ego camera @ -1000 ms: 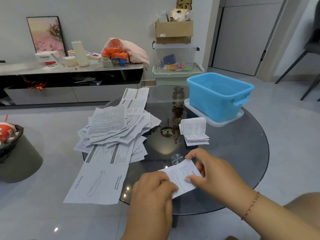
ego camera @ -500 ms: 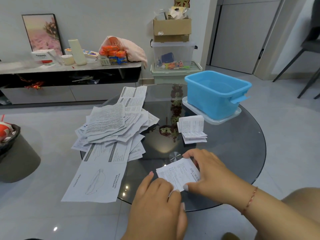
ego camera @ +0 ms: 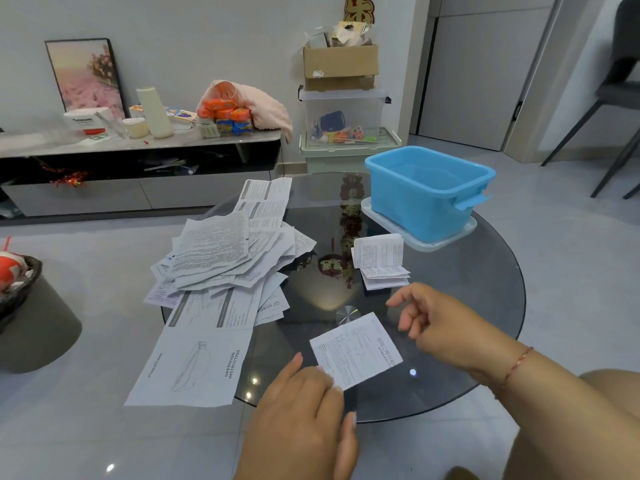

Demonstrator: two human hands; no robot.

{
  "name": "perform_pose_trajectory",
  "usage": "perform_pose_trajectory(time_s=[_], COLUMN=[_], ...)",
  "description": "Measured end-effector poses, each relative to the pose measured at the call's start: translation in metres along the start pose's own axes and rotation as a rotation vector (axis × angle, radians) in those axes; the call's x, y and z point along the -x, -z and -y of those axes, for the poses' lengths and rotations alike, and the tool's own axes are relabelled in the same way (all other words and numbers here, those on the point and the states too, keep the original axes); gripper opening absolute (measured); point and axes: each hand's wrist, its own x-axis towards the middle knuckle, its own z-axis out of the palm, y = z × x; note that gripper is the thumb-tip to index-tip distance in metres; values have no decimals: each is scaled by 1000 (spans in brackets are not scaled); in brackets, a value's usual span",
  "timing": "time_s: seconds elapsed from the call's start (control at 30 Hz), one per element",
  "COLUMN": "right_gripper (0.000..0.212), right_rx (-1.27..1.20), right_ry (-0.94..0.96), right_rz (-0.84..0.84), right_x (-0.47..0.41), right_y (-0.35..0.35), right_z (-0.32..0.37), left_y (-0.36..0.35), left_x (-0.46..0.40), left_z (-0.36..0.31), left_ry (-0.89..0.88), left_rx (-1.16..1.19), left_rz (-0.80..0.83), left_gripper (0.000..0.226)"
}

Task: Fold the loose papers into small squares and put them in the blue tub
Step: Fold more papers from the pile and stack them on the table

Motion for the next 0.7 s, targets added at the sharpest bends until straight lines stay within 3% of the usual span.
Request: perform_pose_trajectory(time_s=[0.1,0.23,0.33,0.43,0.53,0.7], right_gripper=[52,50,72,87,85,61], right_rx=[43,344,630,714,743,717], right_ry=[184,459,522,560,607,620], right_rz=[-104,154,243,227,159,132], right_x=[7,17,24,38,42,39], right_y=[1,-3,-8,-13,-21,-19], right_z=[5,9,8,13,5,-1], left_y=[4,14,18,13,5,0], left_x=[-2,-10,-13,-8,-6,-7], left_z=[11,32,32,19,11,7], left_ry=[-24,-17,19,-86,-93,-34], left_rx=[79,78,58,74,58,115], left_rz=[74,219,226,214,206,83], left_gripper=[22,27,39,56,57,32])
